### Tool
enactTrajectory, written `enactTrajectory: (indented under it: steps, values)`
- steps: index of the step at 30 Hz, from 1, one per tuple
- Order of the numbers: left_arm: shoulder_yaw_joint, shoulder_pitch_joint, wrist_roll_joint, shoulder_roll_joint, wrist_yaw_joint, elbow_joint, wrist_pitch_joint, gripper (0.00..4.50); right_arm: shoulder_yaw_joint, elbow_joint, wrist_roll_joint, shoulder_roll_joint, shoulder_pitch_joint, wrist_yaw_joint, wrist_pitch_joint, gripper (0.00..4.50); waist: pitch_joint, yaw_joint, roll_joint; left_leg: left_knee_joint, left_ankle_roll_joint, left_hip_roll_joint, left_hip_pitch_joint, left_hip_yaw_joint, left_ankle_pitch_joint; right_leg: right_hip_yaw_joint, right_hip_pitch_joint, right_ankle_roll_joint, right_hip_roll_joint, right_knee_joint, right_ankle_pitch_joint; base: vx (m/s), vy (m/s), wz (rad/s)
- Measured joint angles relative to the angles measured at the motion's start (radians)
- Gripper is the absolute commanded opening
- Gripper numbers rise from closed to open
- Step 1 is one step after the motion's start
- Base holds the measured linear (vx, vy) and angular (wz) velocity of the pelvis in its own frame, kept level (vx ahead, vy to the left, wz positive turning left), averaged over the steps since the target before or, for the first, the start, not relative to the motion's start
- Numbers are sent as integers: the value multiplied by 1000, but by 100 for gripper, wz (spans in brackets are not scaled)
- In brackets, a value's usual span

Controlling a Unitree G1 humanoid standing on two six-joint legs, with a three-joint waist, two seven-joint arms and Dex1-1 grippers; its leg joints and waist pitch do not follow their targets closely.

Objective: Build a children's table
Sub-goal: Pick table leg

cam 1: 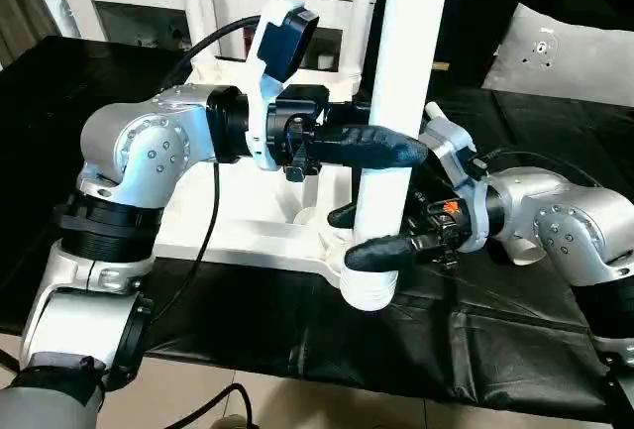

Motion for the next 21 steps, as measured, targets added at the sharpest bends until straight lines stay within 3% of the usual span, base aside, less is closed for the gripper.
enactTrajectory:
  steps: [9, 21]
  values:
    - [-5, -3, 8, -1, -11, 15, -8, 182, 0, 0, -1, -3, 0, 8, 19, 209, 0, 0, 0, 0, 0, 0, 0, 0, 0, 0, 0, 0, 0, 0, 0, 0, 0, 0]
    - [-5, -11, 30, -2, -7, 33, -9, 182, -4, 5, -11, -4, 0, 7, 15, 196, 0, 0, 0, 1, 0, 0, 0, 0, 0, 0, 0, 0, 0, 0, 0, 0, 0, 0]
